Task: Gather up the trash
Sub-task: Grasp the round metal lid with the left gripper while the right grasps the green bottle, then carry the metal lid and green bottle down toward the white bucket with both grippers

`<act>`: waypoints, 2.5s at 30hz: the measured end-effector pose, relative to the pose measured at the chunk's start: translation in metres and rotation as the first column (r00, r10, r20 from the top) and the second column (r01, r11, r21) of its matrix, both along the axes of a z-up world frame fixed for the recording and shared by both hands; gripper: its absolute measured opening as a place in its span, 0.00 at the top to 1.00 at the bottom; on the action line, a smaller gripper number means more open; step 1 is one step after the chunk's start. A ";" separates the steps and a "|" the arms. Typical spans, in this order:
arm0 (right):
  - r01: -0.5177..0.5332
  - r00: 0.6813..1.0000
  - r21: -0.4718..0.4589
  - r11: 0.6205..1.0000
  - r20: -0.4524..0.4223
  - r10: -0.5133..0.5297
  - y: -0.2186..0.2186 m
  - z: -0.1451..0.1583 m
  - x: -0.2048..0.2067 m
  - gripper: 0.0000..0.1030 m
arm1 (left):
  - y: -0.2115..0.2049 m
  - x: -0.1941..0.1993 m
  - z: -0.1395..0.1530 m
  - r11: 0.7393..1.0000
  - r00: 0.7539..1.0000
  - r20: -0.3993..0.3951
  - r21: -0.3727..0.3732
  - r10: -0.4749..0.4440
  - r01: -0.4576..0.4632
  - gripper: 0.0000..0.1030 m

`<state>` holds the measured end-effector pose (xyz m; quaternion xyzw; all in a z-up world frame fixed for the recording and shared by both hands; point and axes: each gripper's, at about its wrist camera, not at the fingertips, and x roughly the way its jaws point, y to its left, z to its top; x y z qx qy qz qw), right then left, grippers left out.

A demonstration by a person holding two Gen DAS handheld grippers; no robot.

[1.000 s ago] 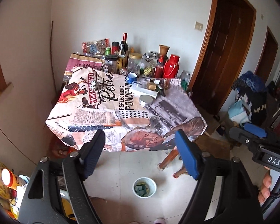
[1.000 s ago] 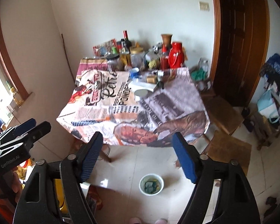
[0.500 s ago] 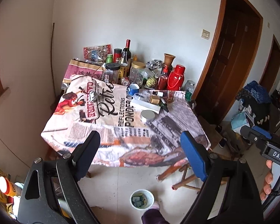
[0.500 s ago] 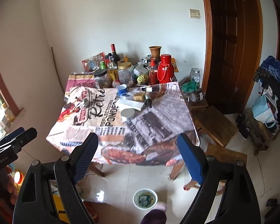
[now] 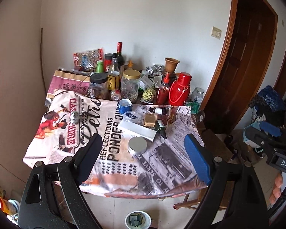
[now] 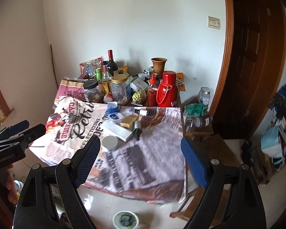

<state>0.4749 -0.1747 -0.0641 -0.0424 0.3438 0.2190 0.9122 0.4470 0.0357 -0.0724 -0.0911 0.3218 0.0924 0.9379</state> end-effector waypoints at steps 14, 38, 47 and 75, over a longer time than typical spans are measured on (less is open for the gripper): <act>0.041 0.989 -0.027 0.999 -0.144 -0.045 0.046 -0.048 0.094 0.18 | 0.045 0.116 -0.046 0.998 0.990 -0.130 -0.040 -0.058 0.053 0.15; 0.018 0.877 -0.074 0.997 -0.479 -0.051 0.130 -0.231 0.228 0.50 | 0.090 0.235 -0.218 0.986 0.888 -0.429 -0.094 -0.168 0.141 0.15; 0.013 0.857 -0.058 0.998 -0.514 -0.041 0.129 -0.246 0.229 0.62 | 0.059 0.233 -0.237 0.967 0.843 -0.476 -0.155 -0.251 0.200 0.15; 0.122 0.897 0.000 0.993 -0.428 -0.110 0.057 -0.174 0.164 0.62 | 0.043 0.209 -0.220 0.978 0.876 -0.434 -0.112 -0.210 0.178 0.31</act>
